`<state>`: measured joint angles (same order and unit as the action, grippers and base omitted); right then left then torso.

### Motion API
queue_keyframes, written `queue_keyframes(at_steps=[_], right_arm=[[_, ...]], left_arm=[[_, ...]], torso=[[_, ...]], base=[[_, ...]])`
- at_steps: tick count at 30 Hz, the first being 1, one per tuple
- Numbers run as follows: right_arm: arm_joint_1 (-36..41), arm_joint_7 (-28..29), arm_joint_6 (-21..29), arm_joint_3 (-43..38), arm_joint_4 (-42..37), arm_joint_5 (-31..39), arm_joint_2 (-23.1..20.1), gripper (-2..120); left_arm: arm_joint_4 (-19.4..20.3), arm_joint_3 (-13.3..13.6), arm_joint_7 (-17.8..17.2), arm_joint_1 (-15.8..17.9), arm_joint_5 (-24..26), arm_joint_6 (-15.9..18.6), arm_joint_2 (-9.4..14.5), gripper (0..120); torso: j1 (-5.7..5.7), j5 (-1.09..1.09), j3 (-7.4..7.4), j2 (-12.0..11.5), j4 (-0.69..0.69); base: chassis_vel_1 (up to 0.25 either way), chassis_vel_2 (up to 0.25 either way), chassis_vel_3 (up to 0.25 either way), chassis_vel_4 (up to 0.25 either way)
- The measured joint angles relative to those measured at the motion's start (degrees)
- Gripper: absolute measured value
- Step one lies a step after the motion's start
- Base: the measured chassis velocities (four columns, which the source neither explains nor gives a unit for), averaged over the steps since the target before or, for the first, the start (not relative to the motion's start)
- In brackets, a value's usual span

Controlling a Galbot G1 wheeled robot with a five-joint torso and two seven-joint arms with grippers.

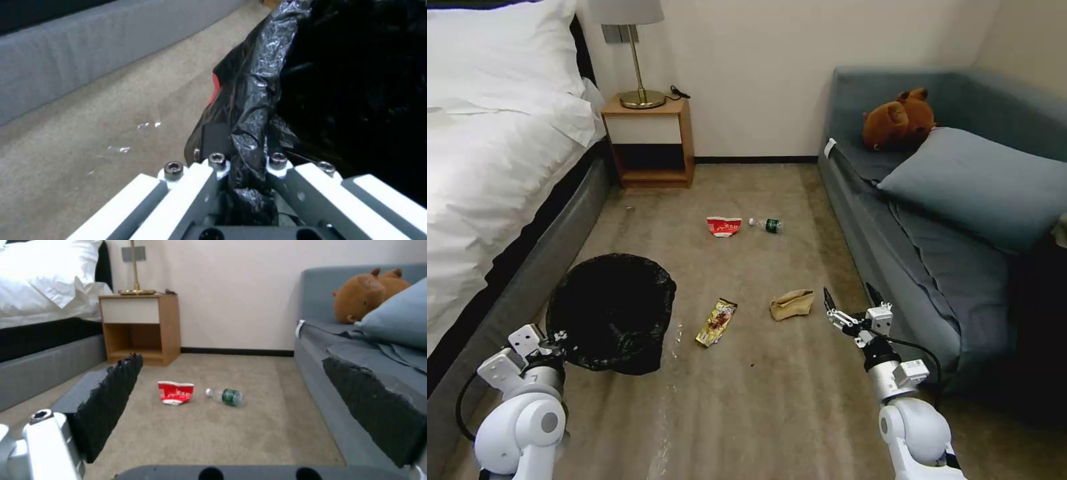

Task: Pick up the trash bin, then pick up the garbage on the floor and place it into the trash bin.

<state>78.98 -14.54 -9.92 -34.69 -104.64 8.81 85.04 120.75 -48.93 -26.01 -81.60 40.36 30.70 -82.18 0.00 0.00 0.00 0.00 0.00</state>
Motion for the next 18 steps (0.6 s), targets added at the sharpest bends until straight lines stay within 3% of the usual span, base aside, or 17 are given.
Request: queue_keyframes(at_steps=[18], right_arm=[[1.1, -0.3, -1.0, -0.1, -0.4, -0.3, 0.3, 100]], left_arm=[[0.6, 0.0, 0.1, -0.6, -0.2, -0.6, 0.4, 1]], torso=[[0.00, 0.00, 0.00, 0.0, 0.00]], base=[[-0.079, 0.087, 0.085, -0.088]])
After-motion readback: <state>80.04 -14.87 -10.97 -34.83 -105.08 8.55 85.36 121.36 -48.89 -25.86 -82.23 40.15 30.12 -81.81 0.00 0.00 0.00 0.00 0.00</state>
